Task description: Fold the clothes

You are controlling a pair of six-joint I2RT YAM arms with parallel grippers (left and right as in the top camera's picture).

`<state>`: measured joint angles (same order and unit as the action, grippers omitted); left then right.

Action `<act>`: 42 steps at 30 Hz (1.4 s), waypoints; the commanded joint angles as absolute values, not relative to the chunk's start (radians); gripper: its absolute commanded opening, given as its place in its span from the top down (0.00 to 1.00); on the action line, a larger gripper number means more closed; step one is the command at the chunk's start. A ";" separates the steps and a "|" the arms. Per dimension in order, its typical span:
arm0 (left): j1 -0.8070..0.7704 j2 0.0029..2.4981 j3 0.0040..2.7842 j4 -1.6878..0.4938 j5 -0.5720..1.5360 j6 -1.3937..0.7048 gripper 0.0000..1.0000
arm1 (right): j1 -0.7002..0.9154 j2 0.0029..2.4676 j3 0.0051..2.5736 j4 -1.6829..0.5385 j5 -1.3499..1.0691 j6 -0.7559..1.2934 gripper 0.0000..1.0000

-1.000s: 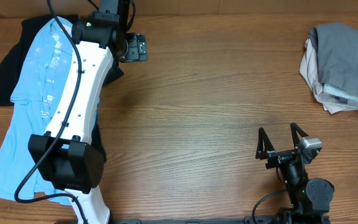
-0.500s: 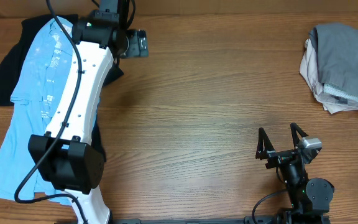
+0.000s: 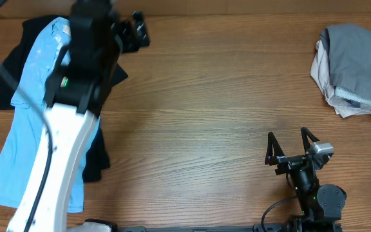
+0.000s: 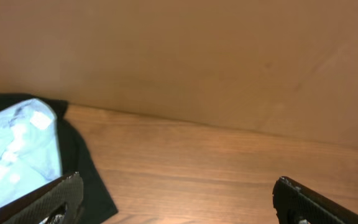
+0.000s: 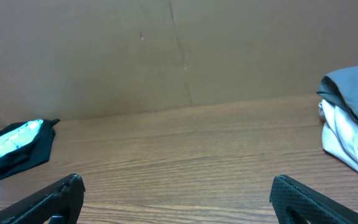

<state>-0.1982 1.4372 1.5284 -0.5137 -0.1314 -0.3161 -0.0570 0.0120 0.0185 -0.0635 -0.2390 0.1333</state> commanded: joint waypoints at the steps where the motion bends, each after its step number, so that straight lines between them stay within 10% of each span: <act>1: -0.154 1.310 1.309 -0.447 -0.129 -0.349 0.00 | -0.052 0.003 0.008 -0.058 -0.237 0.130 0.00; 18: 0.056 0.551 0.400 -0.037 -0.072 -0.387 0.00 | -0.052 0.003 0.008 -0.058 -0.237 0.130 0.00; 42: 0.081 0.017 0.028 0.028 -0.062 -0.382 0.00 | -0.052 0.003 0.008 -0.058 -0.237 0.130 0.00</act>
